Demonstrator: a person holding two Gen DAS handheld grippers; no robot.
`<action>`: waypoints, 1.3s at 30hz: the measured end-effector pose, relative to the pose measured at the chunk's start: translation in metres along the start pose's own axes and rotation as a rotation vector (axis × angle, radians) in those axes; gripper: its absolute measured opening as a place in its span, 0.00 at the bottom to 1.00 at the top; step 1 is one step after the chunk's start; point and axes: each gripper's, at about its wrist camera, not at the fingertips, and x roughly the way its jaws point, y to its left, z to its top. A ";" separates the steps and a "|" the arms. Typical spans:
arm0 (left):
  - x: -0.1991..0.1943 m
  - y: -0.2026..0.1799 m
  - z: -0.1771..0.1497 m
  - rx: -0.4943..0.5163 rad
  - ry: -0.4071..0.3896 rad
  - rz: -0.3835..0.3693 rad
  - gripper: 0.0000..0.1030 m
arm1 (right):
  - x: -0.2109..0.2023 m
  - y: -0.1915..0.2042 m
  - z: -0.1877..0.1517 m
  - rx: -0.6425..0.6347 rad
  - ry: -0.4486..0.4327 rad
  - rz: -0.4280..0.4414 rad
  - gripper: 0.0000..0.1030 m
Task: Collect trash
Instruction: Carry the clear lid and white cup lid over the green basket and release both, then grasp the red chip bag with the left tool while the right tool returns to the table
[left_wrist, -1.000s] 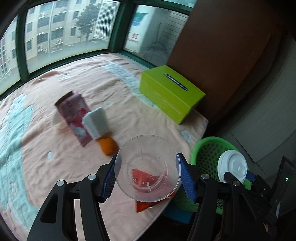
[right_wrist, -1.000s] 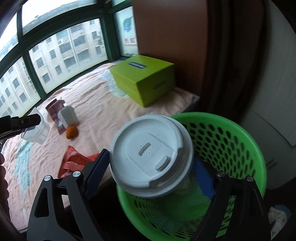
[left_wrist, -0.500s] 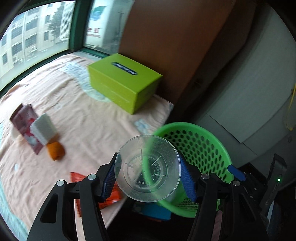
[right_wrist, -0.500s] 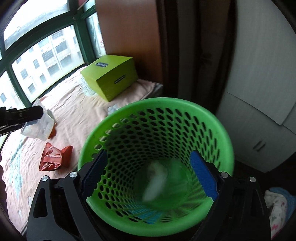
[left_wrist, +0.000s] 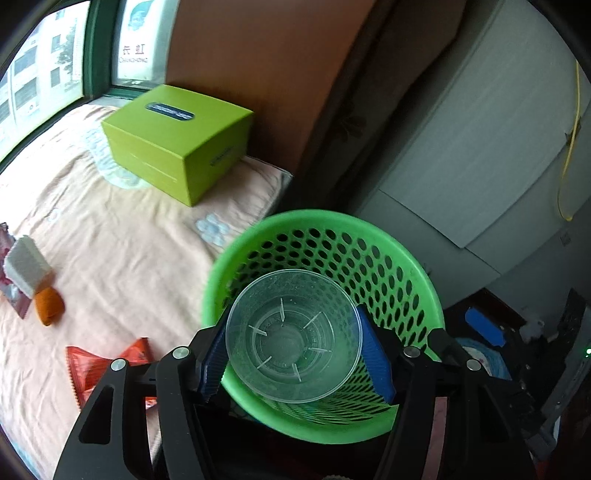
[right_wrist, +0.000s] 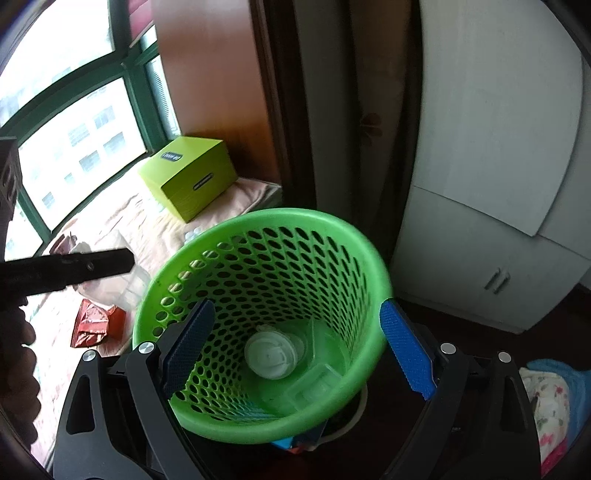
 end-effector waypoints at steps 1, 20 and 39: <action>0.002 -0.002 -0.001 -0.001 0.007 -0.005 0.69 | -0.001 -0.003 0.000 0.006 -0.002 0.001 0.87; -0.039 0.070 -0.016 -0.110 -0.059 0.164 0.81 | -0.001 0.031 0.000 -0.032 0.000 0.081 0.88; -0.019 0.157 -0.060 -0.283 0.043 0.179 0.85 | 0.010 0.074 0.001 -0.105 0.028 0.140 0.88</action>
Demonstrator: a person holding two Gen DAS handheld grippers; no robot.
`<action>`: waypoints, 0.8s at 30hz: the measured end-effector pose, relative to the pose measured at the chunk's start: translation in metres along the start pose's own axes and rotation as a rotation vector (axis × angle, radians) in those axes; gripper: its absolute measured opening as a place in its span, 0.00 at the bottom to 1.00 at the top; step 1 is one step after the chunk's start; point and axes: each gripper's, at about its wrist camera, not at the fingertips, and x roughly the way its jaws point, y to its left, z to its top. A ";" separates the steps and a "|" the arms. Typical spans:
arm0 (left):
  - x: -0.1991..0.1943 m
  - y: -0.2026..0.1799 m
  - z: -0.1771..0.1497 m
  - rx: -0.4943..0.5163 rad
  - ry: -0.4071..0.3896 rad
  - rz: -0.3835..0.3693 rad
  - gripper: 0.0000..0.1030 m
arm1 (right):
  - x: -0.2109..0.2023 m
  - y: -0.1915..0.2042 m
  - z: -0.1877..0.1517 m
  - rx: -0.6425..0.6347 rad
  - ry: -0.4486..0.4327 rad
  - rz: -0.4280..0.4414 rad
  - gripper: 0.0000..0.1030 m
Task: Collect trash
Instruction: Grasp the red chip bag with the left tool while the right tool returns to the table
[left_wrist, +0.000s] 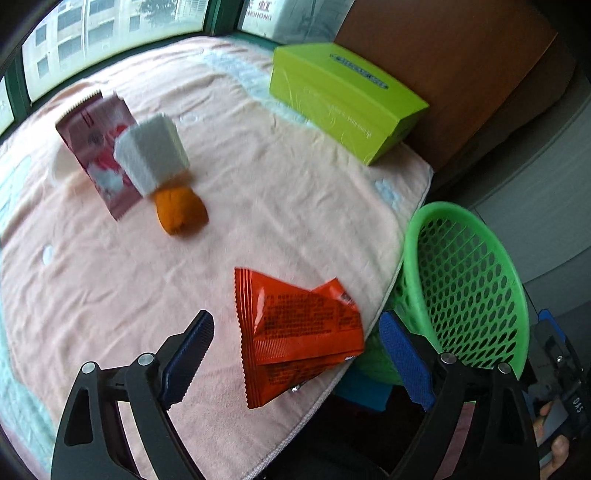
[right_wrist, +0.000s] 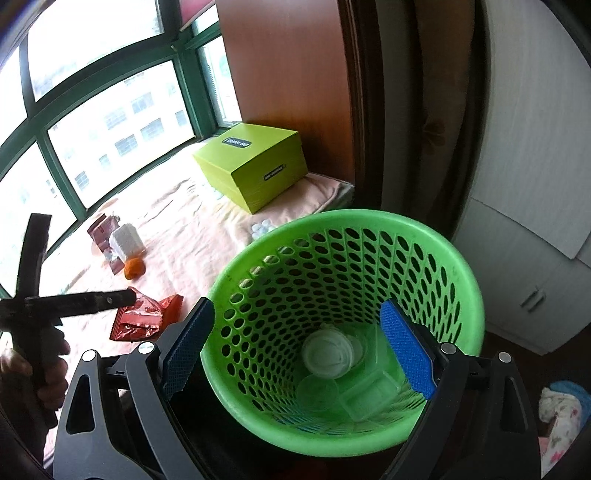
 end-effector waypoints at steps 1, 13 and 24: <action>0.003 0.003 -0.001 -0.005 0.005 -0.006 0.85 | 0.001 0.001 0.000 -0.001 0.004 0.002 0.88; 0.020 0.020 -0.007 -0.044 0.032 -0.069 0.55 | 0.015 0.025 0.004 -0.054 0.020 0.026 0.88; 0.004 0.025 -0.009 -0.045 -0.012 -0.103 0.15 | 0.025 0.054 0.010 -0.113 0.027 0.064 0.88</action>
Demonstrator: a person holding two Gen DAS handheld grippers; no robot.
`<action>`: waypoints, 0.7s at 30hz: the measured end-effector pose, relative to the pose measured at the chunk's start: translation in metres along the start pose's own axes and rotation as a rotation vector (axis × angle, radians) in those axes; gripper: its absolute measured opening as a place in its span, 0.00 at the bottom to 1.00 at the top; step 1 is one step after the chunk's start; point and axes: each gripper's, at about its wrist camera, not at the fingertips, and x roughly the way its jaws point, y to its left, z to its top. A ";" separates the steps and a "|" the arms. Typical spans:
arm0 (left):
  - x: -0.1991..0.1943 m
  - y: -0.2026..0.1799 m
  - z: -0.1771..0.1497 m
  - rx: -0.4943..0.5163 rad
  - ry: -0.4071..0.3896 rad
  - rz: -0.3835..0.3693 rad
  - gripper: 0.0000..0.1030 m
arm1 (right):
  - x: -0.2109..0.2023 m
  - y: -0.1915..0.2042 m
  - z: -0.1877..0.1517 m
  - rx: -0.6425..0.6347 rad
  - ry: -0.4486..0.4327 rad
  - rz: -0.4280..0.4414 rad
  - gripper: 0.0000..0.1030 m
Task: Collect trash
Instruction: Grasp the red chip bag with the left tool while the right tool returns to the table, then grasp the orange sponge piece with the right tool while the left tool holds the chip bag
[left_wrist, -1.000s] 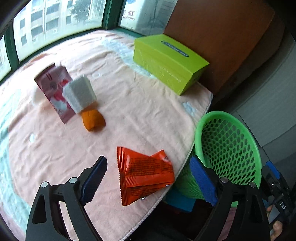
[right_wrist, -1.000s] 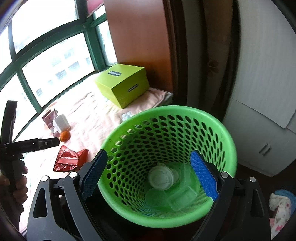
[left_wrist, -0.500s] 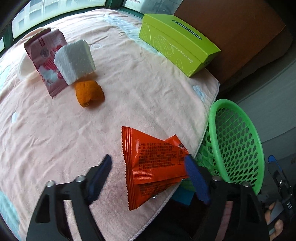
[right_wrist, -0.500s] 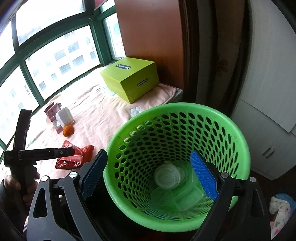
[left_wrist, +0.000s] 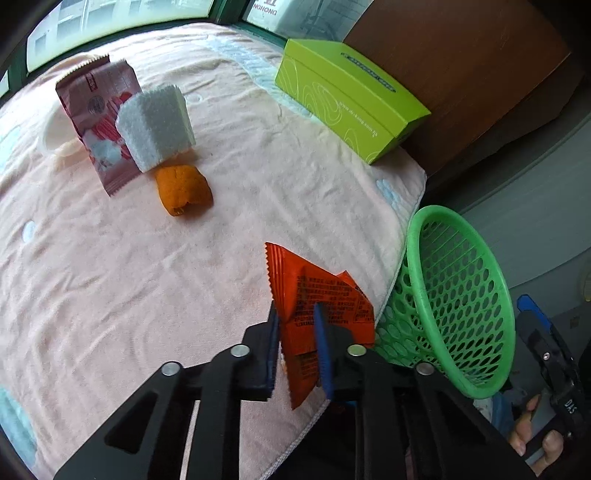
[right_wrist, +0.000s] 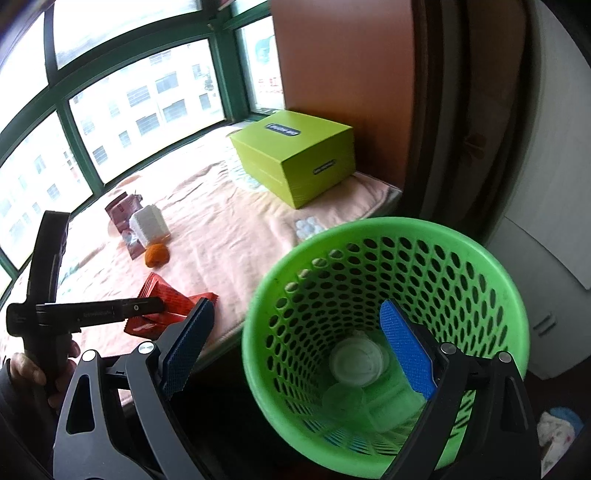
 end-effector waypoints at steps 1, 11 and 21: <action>-0.003 -0.001 0.000 0.003 -0.006 -0.006 0.11 | 0.002 0.003 0.001 -0.006 0.001 0.005 0.88; -0.061 0.015 0.004 -0.005 -0.125 0.024 0.08 | 0.025 0.042 0.019 -0.055 0.021 0.114 0.88; -0.128 0.070 0.005 -0.090 -0.261 0.121 0.07 | 0.074 0.107 0.045 -0.119 0.060 0.240 0.87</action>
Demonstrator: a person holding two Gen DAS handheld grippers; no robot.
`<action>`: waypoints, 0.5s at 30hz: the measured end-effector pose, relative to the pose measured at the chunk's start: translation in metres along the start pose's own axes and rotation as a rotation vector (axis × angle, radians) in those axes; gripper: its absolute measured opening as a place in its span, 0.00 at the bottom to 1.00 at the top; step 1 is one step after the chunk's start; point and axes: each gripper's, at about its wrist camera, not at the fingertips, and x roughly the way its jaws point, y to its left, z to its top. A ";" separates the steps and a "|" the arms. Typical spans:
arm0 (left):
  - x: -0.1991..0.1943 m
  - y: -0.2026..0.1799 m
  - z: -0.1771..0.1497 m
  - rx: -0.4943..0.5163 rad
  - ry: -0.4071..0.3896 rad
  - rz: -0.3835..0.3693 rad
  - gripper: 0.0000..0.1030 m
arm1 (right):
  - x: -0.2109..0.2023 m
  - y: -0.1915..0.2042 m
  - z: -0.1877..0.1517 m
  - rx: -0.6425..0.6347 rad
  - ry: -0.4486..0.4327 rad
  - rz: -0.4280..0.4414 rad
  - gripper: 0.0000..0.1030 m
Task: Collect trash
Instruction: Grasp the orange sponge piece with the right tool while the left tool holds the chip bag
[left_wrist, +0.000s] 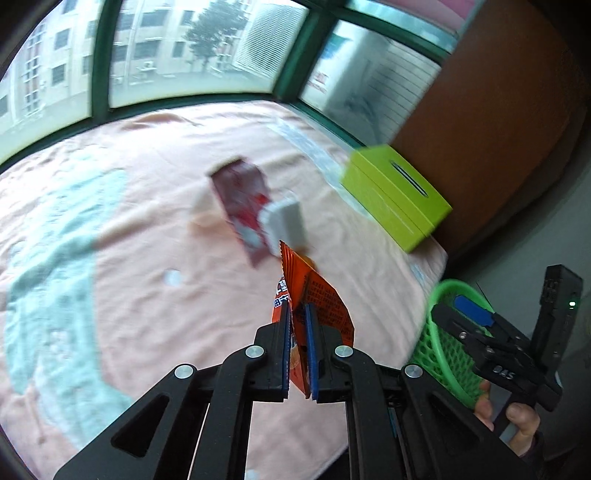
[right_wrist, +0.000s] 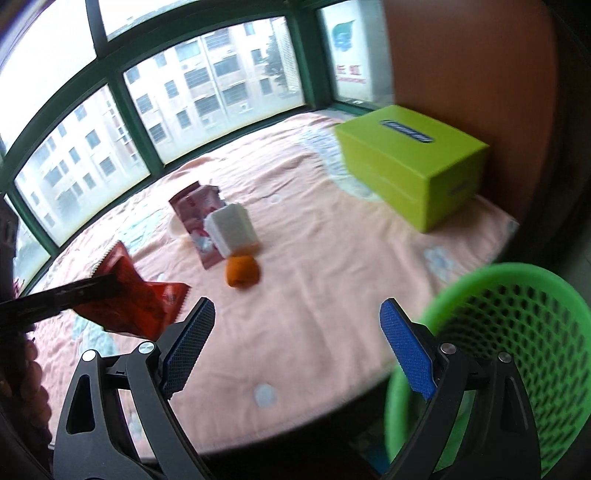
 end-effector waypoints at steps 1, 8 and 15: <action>-0.004 0.007 0.002 -0.013 -0.010 0.008 0.07 | 0.005 0.005 0.002 -0.011 0.006 0.005 0.87; -0.016 0.046 0.009 -0.081 -0.039 0.051 0.07 | 0.058 0.039 0.011 -0.093 0.069 0.035 0.76; -0.018 0.068 0.008 -0.117 -0.036 0.069 0.07 | 0.102 0.055 0.014 -0.129 0.130 0.033 0.68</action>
